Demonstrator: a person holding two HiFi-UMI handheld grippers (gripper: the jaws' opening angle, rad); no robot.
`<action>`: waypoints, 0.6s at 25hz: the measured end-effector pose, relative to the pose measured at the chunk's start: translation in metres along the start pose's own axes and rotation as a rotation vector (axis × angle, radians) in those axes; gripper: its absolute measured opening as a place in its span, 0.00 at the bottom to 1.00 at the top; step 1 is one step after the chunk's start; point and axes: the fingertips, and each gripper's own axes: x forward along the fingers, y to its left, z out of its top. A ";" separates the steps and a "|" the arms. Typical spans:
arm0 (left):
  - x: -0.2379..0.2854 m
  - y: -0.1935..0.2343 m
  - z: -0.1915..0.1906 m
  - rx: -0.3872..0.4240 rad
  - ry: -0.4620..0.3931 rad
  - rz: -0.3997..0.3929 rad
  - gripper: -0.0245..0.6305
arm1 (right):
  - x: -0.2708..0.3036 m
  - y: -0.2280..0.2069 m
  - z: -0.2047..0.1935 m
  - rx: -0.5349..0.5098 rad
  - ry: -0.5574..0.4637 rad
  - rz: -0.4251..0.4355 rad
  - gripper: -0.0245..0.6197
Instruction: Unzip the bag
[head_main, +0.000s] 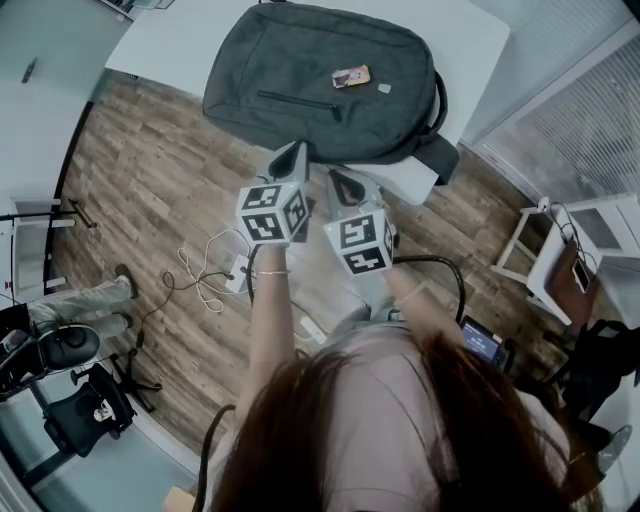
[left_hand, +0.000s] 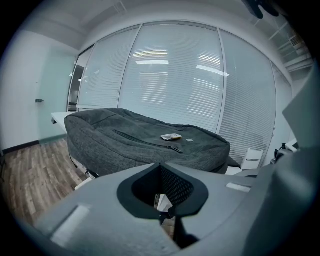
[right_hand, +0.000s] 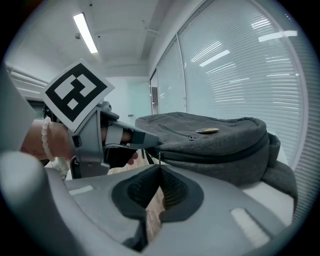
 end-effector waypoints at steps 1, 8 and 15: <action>0.000 0.000 0.000 -0.001 0.002 0.000 0.05 | -0.001 -0.001 0.000 0.003 0.001 -0.001 0.05; 0.001 0.000 0.000 -0.007 0.005 0.008 0.05 | -0.009 -0.007 0.000 0.026 -0.007 -0.004 0.05; 0.001 0.000 -0.001 -0.011 0.014 0.020 0.05 | -0.015 -0.012 -0.003 0.037 -0.020 -0.017 0.05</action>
